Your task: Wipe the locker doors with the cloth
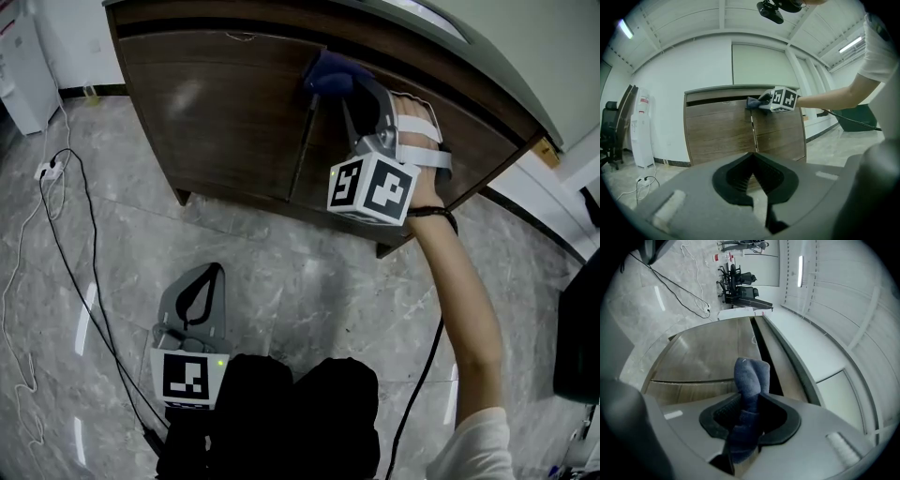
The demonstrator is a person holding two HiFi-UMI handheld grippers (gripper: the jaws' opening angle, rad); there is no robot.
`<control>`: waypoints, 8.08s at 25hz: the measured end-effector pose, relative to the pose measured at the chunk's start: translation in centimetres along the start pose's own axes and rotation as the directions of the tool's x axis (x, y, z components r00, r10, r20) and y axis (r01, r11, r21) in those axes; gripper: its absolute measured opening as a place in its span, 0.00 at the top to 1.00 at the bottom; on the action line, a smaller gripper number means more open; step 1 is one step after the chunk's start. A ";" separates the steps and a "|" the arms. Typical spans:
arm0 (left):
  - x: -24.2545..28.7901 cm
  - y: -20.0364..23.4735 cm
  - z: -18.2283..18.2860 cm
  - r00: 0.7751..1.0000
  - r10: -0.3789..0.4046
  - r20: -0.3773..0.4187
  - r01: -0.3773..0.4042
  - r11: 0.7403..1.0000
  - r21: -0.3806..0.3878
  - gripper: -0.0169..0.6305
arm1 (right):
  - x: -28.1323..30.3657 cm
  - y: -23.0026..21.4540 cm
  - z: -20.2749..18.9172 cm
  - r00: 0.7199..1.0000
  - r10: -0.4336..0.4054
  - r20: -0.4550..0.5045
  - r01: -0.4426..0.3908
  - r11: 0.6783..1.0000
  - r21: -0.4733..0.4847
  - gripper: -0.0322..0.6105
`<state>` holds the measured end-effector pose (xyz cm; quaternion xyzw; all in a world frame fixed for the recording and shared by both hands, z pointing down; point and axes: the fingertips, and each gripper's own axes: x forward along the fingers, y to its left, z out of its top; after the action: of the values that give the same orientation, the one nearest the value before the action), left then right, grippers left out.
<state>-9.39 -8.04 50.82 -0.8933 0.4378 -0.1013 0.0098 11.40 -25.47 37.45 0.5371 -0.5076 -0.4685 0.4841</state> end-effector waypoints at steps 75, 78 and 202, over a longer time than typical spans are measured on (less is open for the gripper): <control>-1.8 5.8 -4.4 0.995 0.083 -0.051 -0.086 0.994 -0.070 0.97 | 3.8 12.2 8.8 0.983 0.184 0.030 -0.185 0.982 0.039 0.77; -1.7 5.7 -4.5 0.995 0.079 -0.055 -0.083 0.994 -0.070 0.97 | 4.2 8.8 9.3 0.989 0.143 0.040 -0.144 0.989 0.036 0.77; -7.3 18.3 -15.4 0.934 0.297 -0.197 -0.330 0.930 -0.164 0.97 | 10.7 39.7 24.4 0.857 0.515 -0.010 -0.515 0.856 -0.051 0.77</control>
<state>-30.93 -12.51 62.75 -0.7964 0.5823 -0.1303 -0.0984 -15.99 -37.90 74.57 0.3682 -0.6213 -0.3362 0.6044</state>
